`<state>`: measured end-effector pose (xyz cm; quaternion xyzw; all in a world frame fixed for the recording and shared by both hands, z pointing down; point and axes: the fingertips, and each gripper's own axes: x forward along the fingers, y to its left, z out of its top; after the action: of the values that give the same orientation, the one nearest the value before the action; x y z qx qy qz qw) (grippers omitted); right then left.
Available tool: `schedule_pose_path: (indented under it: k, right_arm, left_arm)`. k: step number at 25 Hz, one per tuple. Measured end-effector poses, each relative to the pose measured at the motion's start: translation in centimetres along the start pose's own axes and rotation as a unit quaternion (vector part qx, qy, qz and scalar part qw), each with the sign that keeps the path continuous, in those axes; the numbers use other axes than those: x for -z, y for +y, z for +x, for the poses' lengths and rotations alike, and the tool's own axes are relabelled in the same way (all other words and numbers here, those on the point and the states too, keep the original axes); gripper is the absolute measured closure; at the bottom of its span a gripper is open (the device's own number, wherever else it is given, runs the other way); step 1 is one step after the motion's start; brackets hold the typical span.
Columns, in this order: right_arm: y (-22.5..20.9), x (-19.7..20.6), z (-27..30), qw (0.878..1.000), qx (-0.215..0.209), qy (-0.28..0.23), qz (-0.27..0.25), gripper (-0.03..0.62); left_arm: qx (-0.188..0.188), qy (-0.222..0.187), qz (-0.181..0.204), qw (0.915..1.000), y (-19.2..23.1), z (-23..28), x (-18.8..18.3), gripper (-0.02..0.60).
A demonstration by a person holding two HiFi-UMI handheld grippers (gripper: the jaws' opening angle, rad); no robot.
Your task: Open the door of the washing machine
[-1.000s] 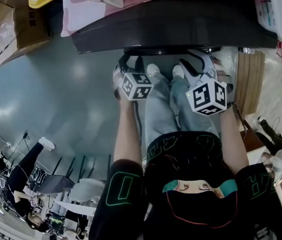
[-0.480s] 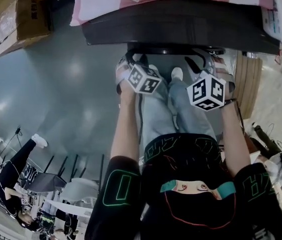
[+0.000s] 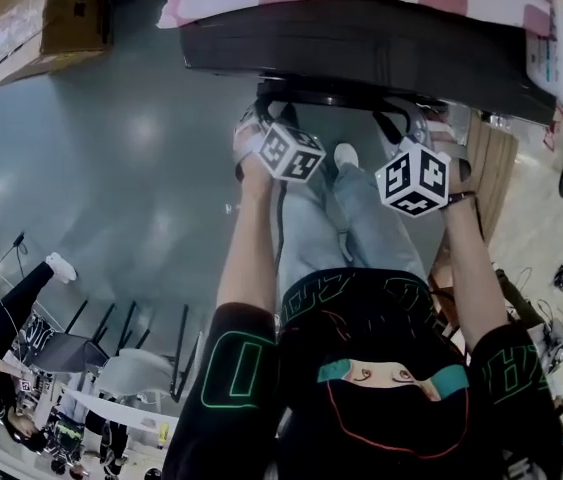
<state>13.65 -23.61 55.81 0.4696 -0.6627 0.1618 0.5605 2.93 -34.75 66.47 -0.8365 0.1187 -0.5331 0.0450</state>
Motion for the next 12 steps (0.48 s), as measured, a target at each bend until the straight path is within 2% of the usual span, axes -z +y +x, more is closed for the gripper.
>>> schedule_pose_path:
  k: [5, 9, 10, 12]
  right_arm:
    - [0.2, -0.1, 0.0, 1.000, -0.006, -0.011, -0.009, 0.488]
    - [0.1, 0.0, 0.0, 0.999, -0.010, -0.020, -0.031, 0.490]
    - [0.2, -0.1, 0.0, 0.999, -0.012, -0.021, -0.036, 0.493]
    - [0.4, -0.1, -0.1, 0.998, -0.018, -0.021, -0.050, 0.494]
  left_arm:
    - [-0.025, 0.004, -0.028, 0.9993, 0.2, -0.3, 0.2, 0.423]
    - [-0.052, 0.002, -0.091, 0.9945, 0.7, -1.1, 0.2, 0.486]
    - [-0.061, 0.003, -0.096, 0.9935, 0.8, -1.3, 0.4, 0.521]
    - [-0.077, 0.008, -0.079, 0.9939, 0.8, -1.3, 0.6, 0.537]
